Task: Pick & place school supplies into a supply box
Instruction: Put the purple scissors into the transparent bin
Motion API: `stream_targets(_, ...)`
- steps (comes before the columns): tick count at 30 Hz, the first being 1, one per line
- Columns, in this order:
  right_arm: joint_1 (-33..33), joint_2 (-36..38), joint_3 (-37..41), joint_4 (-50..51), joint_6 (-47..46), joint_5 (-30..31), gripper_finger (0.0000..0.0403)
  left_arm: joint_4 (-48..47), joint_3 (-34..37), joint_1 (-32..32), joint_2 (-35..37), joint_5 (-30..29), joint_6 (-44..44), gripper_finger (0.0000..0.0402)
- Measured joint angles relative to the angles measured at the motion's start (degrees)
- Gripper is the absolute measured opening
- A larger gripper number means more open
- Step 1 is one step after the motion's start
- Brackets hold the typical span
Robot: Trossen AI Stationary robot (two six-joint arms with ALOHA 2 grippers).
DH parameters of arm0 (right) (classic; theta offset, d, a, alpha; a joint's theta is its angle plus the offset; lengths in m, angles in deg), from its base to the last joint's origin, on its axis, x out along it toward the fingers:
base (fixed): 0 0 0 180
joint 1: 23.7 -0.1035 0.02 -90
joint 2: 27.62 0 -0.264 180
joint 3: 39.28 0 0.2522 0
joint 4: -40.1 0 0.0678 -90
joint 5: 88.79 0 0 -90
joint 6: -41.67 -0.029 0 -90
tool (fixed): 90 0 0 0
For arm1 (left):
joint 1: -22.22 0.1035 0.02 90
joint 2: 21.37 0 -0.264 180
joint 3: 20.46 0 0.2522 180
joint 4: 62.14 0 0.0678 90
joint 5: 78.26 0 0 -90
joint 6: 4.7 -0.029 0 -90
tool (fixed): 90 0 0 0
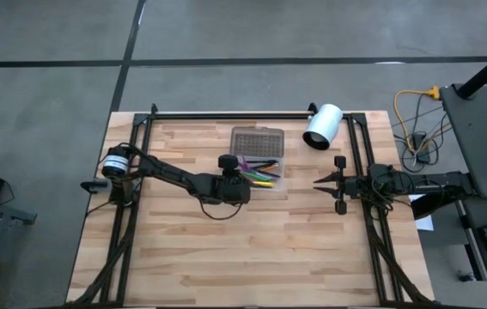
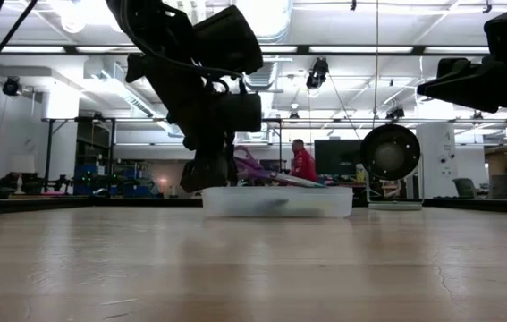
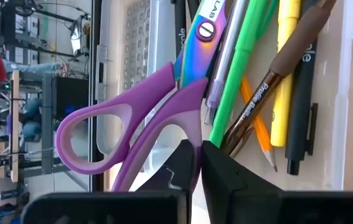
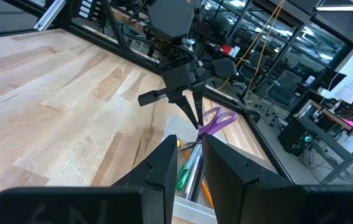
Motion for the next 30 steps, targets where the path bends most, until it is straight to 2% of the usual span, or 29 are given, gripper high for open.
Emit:
stream_targets(3,0.0,0.0,0.0,0.0,0.0,0.0,0.0068,0.8,0.0,0.0,0.0,0.5,-1.6,0.0003)
stream_targets(9,0.0,0.0,0.0,0.0,0.0,0.0,0.0068,2.6,-0.2,0.0,0.0,7.1,-3.2,0.0008)
stream_targets(30,0.0,0.0,0.0,0.0,0.0,0.0,0.0068,2.4,-1.5,-0.1,0.2,7.6,-1.7,0.0094)
